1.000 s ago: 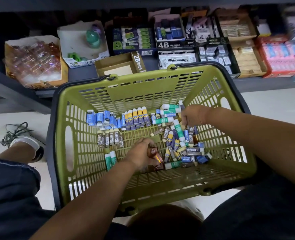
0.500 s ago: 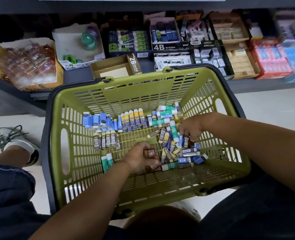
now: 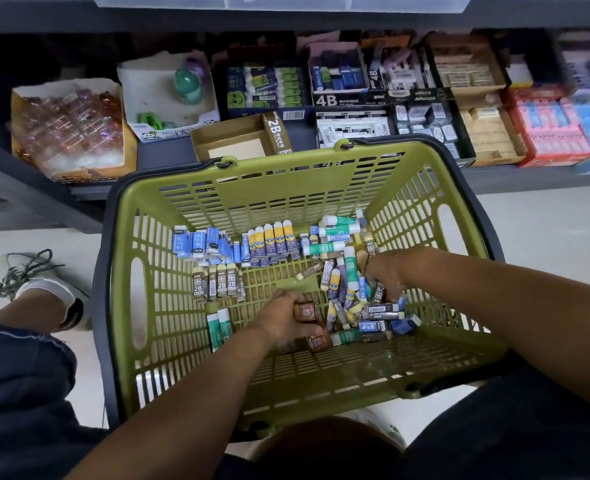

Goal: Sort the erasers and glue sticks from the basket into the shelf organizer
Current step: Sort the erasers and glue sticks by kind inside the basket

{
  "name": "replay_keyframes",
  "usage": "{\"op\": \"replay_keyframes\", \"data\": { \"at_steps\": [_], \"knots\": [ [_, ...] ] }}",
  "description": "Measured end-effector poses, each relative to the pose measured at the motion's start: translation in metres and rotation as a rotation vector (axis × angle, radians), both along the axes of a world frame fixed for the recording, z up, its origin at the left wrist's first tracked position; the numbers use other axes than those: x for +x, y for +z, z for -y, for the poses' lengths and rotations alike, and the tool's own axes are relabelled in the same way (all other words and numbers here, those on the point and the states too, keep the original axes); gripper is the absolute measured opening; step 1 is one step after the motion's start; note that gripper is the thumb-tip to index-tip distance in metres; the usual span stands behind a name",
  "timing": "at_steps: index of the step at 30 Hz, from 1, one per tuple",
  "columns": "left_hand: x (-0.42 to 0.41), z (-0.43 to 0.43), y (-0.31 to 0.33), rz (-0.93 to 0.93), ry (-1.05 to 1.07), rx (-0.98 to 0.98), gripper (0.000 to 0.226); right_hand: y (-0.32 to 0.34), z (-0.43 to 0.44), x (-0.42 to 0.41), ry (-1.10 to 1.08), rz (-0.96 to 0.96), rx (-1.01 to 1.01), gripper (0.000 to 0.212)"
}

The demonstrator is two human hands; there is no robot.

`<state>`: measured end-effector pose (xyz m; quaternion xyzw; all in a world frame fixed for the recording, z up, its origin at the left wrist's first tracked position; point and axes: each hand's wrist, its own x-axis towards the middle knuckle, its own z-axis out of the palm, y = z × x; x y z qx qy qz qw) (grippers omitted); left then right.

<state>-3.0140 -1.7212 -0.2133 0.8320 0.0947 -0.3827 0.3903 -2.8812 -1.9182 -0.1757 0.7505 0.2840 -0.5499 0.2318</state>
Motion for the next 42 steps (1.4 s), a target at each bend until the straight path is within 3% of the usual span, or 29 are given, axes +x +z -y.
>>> {"op": "replay_keyframes", "data": {
  "at_steps": [4,13,23,29,34,39,42],
  "knots": [
    [0.000,-0.001,0.000,-0.012,0.027,-0.024,0.067,-0.003,-0.002,0.002,0.009,0.002,-0.021,0.081],
    [0.002,-0.004,0.000,-0.099,0.082,-0.073,0.072,-0.010,-0.003,-0.002,0.038,0.023,-0.126,0.096],
    [0.003,-0.007,0.002,-0.111,0.060,-0.066,0.068,0.008,0.000,-0.001,-0.040,0.002,-0.100,0.066],
    [0.004,-0.008,0.005,-0.129,0.072,-0.087,0.064,0.051,-0.020,0.031,-0.100,0.160,0.146,0.046],
    [0.004,-0.021,0.010,-0.105,0.198,-0.146,0.027,0.033,-0.054,-0.018,-0.383,-0.065,0.427,0.033],
    [0.003,-0.029,0.013,-0.142,0.321,-0.146,0.023,-0.009,-0.065,-0.057,-0.385,0.021,0.571,0.044],
    [0.002,-0.029,0.013,-0.148,0.330,-0.161,0.025,-0.014,-0.061,-0.058,-0.432,-0.023,0.586,0.038]
  ]
}}
